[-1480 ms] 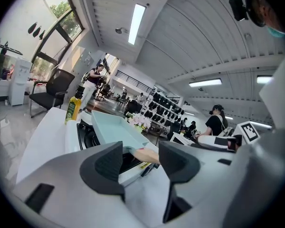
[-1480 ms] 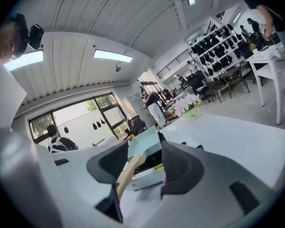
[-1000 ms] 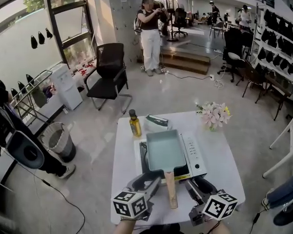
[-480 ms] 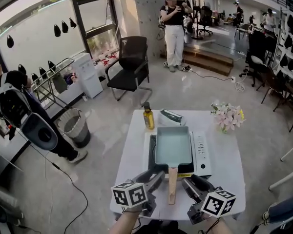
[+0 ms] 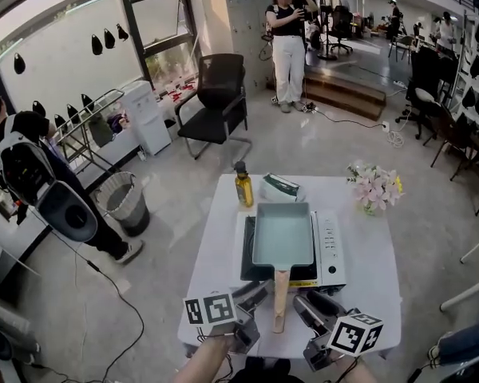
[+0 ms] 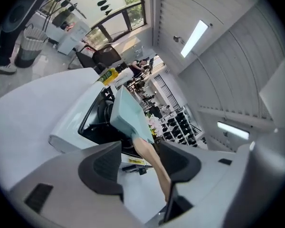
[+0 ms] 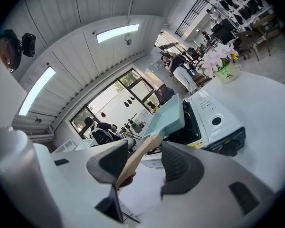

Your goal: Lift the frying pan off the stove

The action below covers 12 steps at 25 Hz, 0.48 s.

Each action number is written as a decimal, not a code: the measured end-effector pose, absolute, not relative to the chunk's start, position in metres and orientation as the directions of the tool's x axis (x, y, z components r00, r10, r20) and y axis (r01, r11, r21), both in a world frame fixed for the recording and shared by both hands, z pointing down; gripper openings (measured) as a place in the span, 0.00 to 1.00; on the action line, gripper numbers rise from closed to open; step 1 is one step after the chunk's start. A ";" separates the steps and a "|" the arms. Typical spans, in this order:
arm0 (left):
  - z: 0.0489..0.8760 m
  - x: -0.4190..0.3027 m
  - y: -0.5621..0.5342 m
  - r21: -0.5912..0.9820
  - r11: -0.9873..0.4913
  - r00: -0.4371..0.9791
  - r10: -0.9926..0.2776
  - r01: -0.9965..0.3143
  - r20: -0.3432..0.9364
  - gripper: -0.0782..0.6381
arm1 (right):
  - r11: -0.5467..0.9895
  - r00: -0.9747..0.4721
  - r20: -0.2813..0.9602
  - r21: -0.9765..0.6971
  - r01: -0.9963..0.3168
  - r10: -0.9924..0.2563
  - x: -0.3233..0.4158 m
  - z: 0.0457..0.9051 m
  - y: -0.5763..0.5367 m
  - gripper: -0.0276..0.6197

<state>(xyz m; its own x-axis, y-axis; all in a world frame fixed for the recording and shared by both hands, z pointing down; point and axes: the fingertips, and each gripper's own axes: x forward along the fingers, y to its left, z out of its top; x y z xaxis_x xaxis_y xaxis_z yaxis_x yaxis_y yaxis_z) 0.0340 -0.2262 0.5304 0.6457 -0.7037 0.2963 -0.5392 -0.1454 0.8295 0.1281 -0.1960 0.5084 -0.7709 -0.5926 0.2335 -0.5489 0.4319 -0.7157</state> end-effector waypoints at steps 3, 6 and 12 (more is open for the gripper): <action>0.535 0.040 -0.230 0.862 -0.130 0.677 -0.680 -0.490 0.282 0.43 | 0.415 -0.767 0.240 -0.725 -0.550 -0.595 0.129 0.511 -0.193 0.36; 0.540 0.048 -0.234 0.887 -0.120 0.709 -0.652 -0.445 0.267 0.43 | 0.401 -0.760 0.246 -0.730 -0.554 -0.602 0.131 0.514 -0.191 0.36; 0.547 0.063 -0.242 0.927 -0.090 0.773 -0.585 -0.363 0.246 0.43 | 0.384 -0.744 0.247 -0.731 -0.564 -0.621 0.132 0.513 -0.190 0.36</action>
